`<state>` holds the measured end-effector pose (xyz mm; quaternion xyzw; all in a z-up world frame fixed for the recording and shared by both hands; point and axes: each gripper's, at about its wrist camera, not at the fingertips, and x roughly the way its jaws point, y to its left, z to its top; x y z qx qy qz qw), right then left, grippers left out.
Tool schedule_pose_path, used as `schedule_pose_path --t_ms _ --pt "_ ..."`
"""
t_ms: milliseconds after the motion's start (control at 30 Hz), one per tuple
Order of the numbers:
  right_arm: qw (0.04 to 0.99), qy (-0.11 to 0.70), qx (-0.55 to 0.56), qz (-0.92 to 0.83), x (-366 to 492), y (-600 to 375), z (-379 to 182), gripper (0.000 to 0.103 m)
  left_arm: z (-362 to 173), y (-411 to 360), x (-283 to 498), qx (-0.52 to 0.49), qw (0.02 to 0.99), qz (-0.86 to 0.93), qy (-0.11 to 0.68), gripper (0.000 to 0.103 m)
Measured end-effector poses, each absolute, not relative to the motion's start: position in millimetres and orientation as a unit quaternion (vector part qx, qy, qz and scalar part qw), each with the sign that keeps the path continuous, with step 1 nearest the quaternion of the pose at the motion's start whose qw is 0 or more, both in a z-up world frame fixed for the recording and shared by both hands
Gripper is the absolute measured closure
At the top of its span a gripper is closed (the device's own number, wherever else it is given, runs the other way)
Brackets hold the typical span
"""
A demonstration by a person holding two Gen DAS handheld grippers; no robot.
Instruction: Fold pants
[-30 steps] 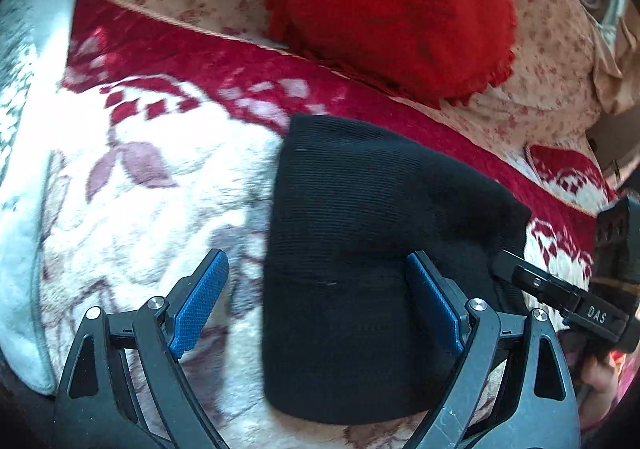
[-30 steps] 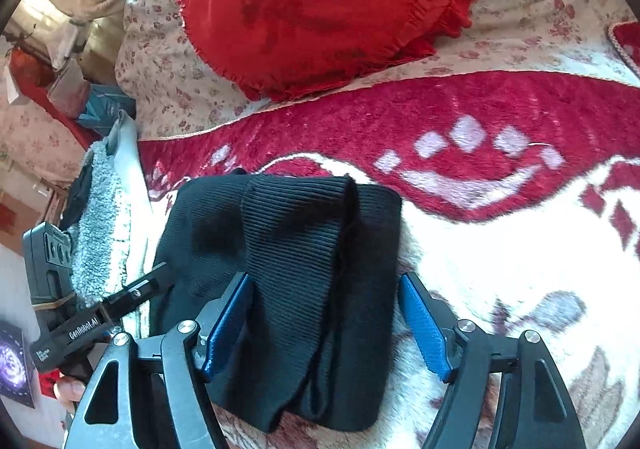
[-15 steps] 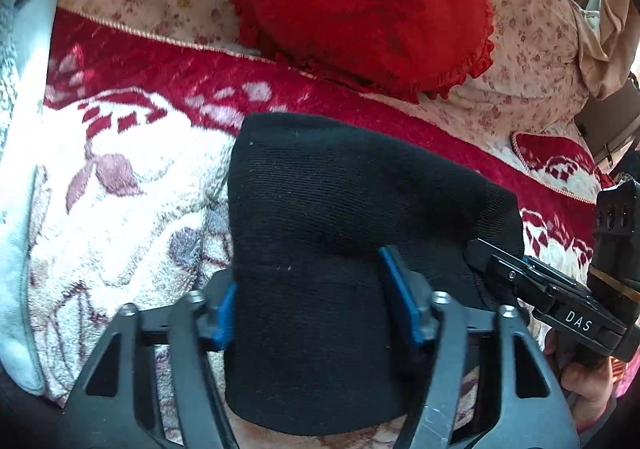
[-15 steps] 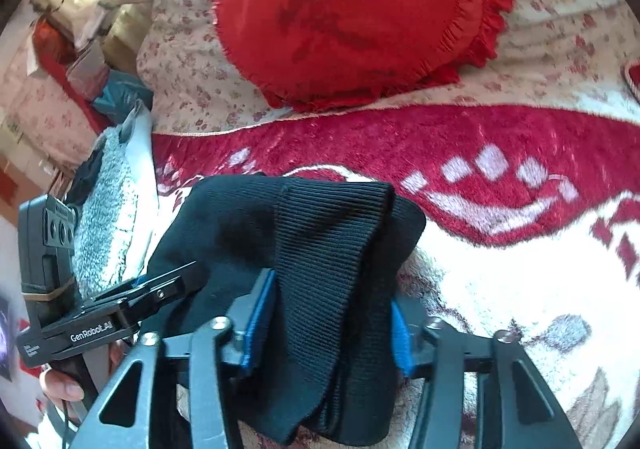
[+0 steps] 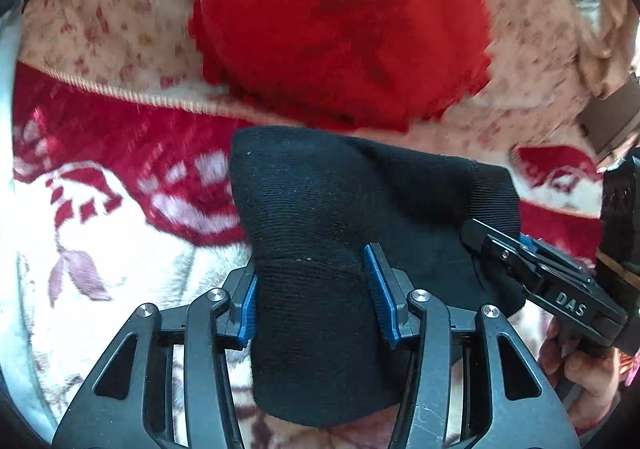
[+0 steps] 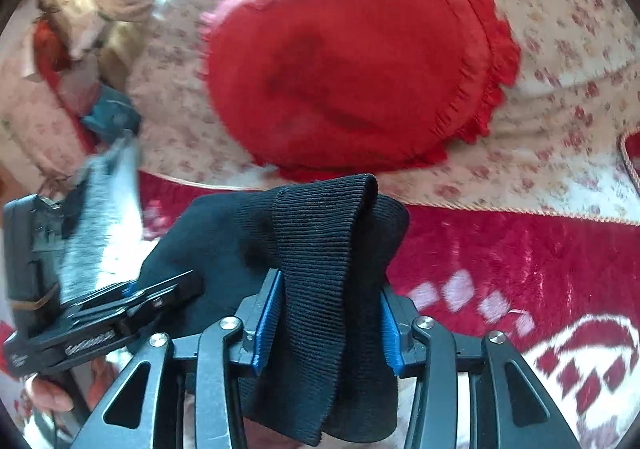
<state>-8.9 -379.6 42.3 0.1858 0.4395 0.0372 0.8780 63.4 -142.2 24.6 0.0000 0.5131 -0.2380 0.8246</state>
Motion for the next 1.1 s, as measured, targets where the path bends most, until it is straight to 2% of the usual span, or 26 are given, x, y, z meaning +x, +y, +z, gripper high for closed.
schedule_pose_path --t_ms 33,67,133,267,433,633,767,1100 --pt "0.870 0.459 0.180 0.026 -3 -382 31 0.051 22 -143 64 0.001 0.829 -0.235 0.507 0.052" --pt "0.863 0.471 0.180 0.024 0 -386 22 0.050 22 -143 63 0.004 0.834 -0.235 0.500 0.051" --pt "0.866 0.458 0.196 0.035 -3 -394 22 0.050 25 -143 63 0.008 0.831 -0.239 0.502 0.051" --pt "0.882 0.443 0.157 0.020 -21 -393 47 0.051 30 -141 62 0.018 0.830 -0.229 0.508 0.050" --pt "0.894 0.426 0.127 0.058 -39 -375 76 0.068 41 -143 48 0.048 0.844 -0.206 0.493 0.050" --pt "0.892 0.439 0.077 0.072 -44 -340 74 0.069 38 -143 38 0.065 0.852 -0.190 0.484 0.050" --pt "0.879 0.472 0.055 0.042 -34 -338 37 0.069 33 -143 38 0.057 0.853 -0.185 0.485 0.048" --pt "0.891 0.446 0.078 0.032 -46 -339 61 0.069 39 -144 27 0.060 0.866 -0.163 0.468 0.048"
